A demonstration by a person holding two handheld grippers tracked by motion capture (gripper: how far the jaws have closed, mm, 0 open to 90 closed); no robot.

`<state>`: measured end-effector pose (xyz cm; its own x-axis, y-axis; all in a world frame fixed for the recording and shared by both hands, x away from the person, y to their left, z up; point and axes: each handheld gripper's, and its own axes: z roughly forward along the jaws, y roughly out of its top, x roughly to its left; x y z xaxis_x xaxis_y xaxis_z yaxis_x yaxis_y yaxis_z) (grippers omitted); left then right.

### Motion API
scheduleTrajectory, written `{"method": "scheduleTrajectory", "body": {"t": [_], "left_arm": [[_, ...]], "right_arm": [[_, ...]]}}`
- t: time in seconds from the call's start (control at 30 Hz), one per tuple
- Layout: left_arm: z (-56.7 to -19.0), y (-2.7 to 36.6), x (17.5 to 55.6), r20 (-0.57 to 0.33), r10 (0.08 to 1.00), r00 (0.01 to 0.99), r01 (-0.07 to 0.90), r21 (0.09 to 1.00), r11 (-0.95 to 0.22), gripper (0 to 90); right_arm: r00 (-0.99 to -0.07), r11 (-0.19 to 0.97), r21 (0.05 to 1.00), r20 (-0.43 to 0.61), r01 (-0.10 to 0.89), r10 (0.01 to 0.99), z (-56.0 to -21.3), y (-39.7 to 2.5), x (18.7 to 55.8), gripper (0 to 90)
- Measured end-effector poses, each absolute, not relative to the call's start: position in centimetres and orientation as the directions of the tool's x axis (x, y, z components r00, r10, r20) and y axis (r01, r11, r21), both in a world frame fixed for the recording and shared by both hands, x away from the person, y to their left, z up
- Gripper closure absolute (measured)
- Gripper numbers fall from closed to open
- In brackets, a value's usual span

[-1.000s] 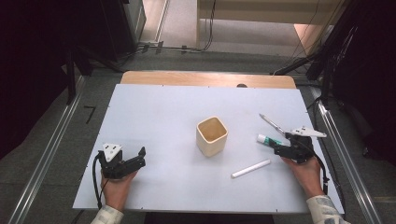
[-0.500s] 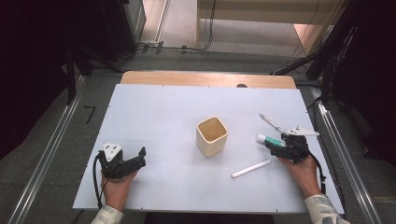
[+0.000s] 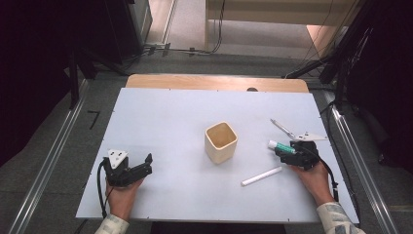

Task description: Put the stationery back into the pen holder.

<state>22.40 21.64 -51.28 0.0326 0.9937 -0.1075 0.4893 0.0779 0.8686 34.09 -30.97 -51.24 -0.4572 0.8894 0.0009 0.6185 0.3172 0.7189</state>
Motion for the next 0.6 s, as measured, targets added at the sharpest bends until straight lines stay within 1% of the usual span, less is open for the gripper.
{"method": "scheduleTrajectory", "body": {"t": [0.07,0.37,0.4,0.43,0.6], "left_arm": [[-51.27,21.65,22.4,-0.107,0.994,0.032,0.489,0.869,0.078,5.3],[-51.27,21.64,22.41,-0.108,0.994,0.033,0.488,0.869,0.078,5.2],[-51.27,21.64,22.41,-0.108,0.994,0.033,0.488,0.869,0.078,5.2],[-51.27,21.64,22.42,-0.108,0.994,0.034,0.489,0.869,0.078,5.2],[-51.26,21.64,22.41,-0.108,0.994,0.034,0.488,0.869,0.077,5.2]], "right_arm": [[-0.458,0.321,0.715,-0.002,0.621,0.889,-51.31,-30.95,34.12,26.1],[-0.466,0.327,0.71,0.003,0.624,0.885,-51.36,-31.05,34.21,31.7],[-0.47,0.333,0.705,0.001,0.626,0.882,-51.4,-31.06,34.22,34.5],[-0.47,0.333,0.705,0.001,0.626,0.882,-51.4,-31.06,34.22,34.5],[-0.477,0.343,0.705,-0.008,0.62,0.879,-51.4,-31.05,34.19,40.5]]}}
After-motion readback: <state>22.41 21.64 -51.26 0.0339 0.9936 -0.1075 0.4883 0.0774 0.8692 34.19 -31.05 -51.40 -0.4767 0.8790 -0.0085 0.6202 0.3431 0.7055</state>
